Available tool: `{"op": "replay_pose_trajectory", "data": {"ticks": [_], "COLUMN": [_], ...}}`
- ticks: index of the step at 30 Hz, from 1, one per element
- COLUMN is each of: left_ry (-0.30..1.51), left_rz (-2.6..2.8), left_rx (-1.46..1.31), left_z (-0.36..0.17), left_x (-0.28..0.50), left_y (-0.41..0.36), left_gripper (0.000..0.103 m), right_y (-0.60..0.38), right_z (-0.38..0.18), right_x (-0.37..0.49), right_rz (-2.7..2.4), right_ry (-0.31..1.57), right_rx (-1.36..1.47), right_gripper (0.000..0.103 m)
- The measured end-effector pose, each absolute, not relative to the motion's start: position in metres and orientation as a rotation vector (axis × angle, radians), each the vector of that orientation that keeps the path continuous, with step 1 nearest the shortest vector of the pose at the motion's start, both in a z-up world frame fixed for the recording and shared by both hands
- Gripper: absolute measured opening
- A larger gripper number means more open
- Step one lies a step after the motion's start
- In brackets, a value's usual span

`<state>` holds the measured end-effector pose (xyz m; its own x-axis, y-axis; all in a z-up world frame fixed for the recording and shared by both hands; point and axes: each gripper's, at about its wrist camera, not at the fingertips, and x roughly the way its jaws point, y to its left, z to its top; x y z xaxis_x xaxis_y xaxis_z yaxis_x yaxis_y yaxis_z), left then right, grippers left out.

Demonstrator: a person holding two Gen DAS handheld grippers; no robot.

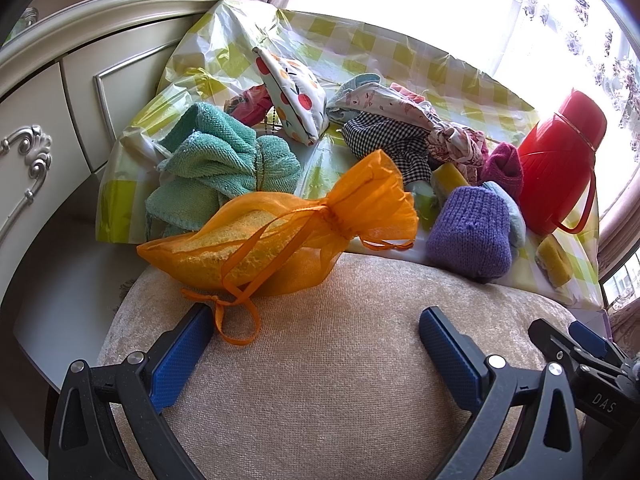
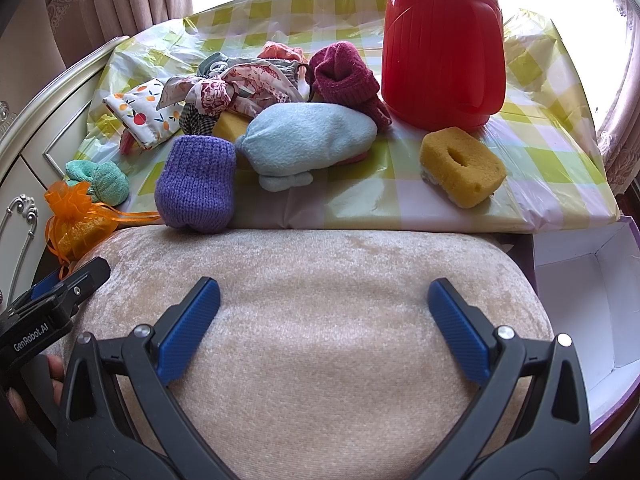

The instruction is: Organize soft objects

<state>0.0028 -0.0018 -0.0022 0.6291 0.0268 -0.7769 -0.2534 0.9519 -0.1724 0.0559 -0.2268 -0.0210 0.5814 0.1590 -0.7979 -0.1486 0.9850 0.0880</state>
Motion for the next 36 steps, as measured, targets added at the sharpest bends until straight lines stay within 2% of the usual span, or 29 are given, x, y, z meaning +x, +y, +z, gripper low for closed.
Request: {"op": "replay_pose_trajectory", "data": {"ticks": [15,23,31,36], "left_ry": [0.775,0.751,0.897,0.921], "left_rz": [0.24,0.349,0.265,0.27], "left_rx": [-0.294,-0.078,-0.498,-0.496], "left_z": [0.009,0.024,-0.004,-0.007], "left_x": [-0.014,-0.004,0.024,0.04], "left_y": [0.003,-0.006,0.058,0.06], "left_gripper": [0.103,0.103,0.103,0.103], "right_y": [-0.236,-0.251,-0.282,-0.288], "right_z": [-0.016,-0.005,-0.008,-0.016], "right_x": [0.063,0.081,0.128,0.149], "right_rz": [0.257,0.206,0.111,0.112], "right_ry": [0.961,0.948,0.972,0.988], "right_rx": [0.037,0.005,-0.04,-0.095], "right_gripper": [0.103,0.103,0.103,0.103]}}
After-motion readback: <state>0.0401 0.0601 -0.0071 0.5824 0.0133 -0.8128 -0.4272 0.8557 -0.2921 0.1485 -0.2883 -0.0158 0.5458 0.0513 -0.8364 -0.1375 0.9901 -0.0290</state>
